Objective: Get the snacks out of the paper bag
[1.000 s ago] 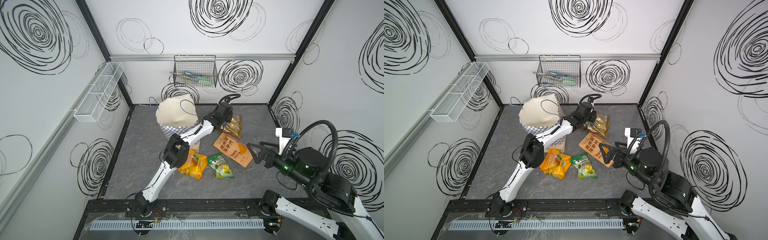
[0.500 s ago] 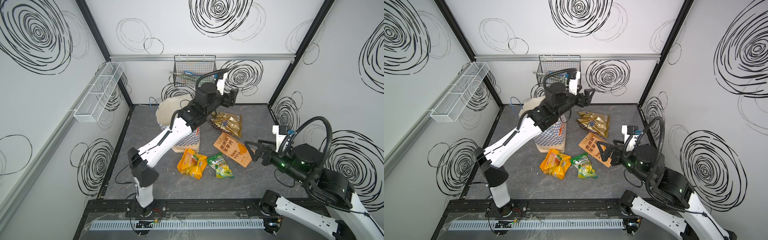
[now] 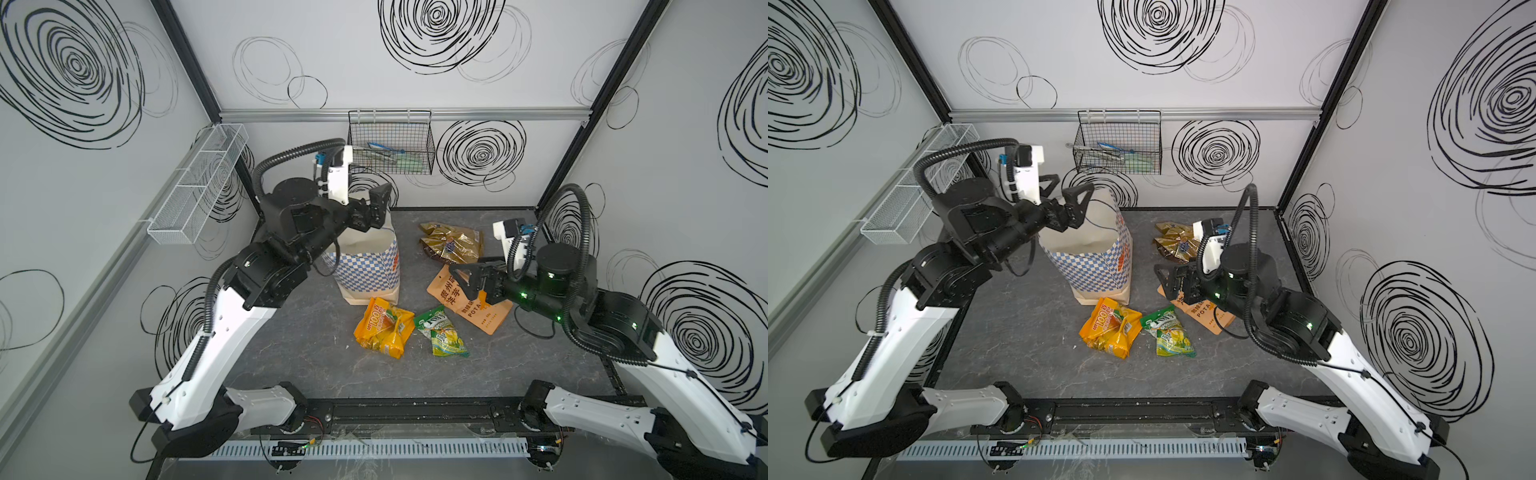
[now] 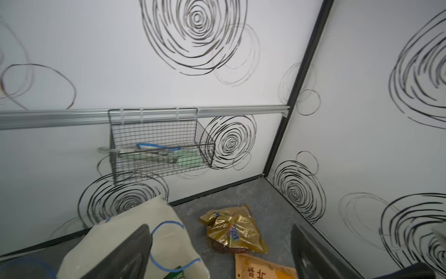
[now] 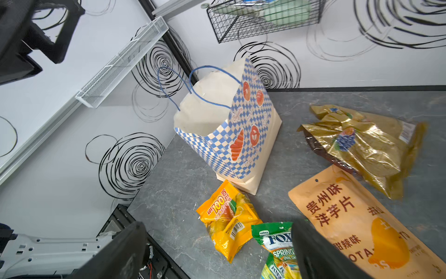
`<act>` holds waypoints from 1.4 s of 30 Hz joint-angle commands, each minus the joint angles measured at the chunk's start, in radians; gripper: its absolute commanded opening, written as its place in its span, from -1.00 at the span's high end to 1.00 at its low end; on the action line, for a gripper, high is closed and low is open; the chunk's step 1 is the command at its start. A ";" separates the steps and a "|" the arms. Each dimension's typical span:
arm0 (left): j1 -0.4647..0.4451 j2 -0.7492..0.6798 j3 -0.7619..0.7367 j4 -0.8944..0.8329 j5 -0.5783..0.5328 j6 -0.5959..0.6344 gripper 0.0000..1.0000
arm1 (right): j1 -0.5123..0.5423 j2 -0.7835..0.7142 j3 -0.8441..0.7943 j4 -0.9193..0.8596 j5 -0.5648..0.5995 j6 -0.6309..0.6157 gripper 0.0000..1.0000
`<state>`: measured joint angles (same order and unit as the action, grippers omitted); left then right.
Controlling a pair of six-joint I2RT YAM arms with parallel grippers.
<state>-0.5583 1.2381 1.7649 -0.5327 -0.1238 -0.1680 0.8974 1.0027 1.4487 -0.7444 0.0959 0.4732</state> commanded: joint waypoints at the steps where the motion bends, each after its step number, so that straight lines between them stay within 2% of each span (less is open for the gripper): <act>1: 0.147 0.000 -0.034 -0.164 0.119 0.006 -0.86 | 0.006 0.105 0.106 -0.053 -0.101 -0.049 -0.95; 3: 0.247 0.018 -0.035 -0.200 0.232 -0.001 -0.86 | 0.013 0.179 0.185 -0.113 -0.118 -0.059 -0.95; 5: 0.321 0.057 -0.017 -0.229 0.297 -0.003 -0.86 | 0.037 0.251 0.268 -0.171 -0.124 -0.073 -0.95; 8: 0.386 0.135 0.016 -0.248 0.312 0.000 -0.81 | 0.087 0.334 0.365 -0.236 -0.104 -0.091 -0.95; 13: 0.459 0.302 0.101 -0.268 0.301 -0.034 -0.57 | 0.162 0.480 0.543 -0.373 -0.076 -0.114 -0.95; 19: 0.431 0.512 0.294 -0.340 0.315 -0.032 -0.45 | 0.240 0.632 0.758 -0.509 -0.011 -0.131 -0.95; 27: 0.397 0.699 0.420 -0.388 0.345 -0.017 -0.42 | 0.250 0.725 0.911 -0.565 -0.002 -0.162 -0.95; 34: 0.357 0.777 0.355 -0.380 0.374 -0.009 -0.42 | 0.250 0.684 0.862 -0.530 0.022 -0.161 -0.95; 42: 0.313 0.741 0.098 -0.261 0.390 -0.021 -0.44 | 0.250 0.613 0.731 -0.465 0.029 -0.160 -0.95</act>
<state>-0.2356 2.0106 1.9274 -0.8513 0.2443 -0.1936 1.1419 1.6558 2.2135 -1.2346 0.1040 0.3237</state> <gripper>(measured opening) 0.718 0.975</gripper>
